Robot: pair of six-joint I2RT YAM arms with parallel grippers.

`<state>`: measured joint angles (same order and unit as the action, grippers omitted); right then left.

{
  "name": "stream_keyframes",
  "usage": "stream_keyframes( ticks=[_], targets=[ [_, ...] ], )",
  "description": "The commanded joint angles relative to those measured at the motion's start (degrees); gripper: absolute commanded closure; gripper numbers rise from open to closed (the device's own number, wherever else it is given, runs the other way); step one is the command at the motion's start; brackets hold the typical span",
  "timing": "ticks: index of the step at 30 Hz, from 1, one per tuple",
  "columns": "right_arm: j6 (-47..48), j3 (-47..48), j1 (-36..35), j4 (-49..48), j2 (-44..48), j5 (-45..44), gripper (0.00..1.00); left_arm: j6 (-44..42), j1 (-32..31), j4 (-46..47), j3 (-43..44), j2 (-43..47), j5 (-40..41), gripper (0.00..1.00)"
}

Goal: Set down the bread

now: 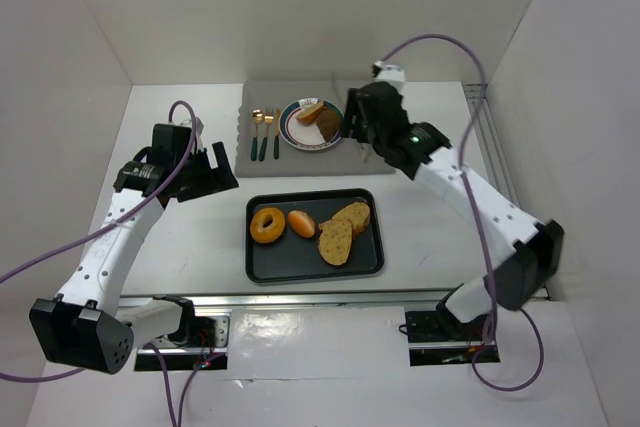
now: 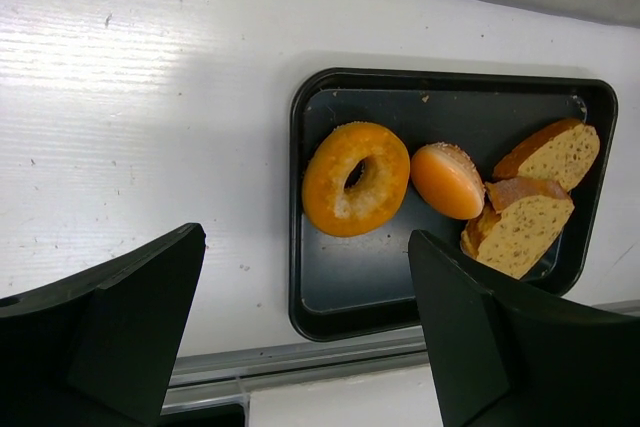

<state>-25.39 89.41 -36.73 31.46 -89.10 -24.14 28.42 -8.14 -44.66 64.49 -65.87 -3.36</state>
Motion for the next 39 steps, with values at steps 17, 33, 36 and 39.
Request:
stream_keyframes(
  ticks=[17, 33, 36, 39],
  targets=[
    [0.16, -23.93, 26.8, -24.59, -7.02, -3.63, 0.27, -1.88, -0.21, 1.51, 2.22, -0.67, -3.76, 0.04],
    [-4.85, -24.02, 28.38, -18.11, -2.25, -4.34, 0.01, -1.79, -0.21, -0.07, 4.68, -0.67, -2.71, 0.03],
    [-4.85, -24.02, 28.38, -13.11, 2.59, -5.56, 0.01, -1.79, -0.21, -0.07, 5.21, -0.67, -2.71, 0.03],
    [-4.85, -25.49, 28.38, -9.23, 6.38, -7.14, 0.01, -1.79, -0.21, -0.07, 5.82, -0.67, -2.71, 0.02]
  ],
)
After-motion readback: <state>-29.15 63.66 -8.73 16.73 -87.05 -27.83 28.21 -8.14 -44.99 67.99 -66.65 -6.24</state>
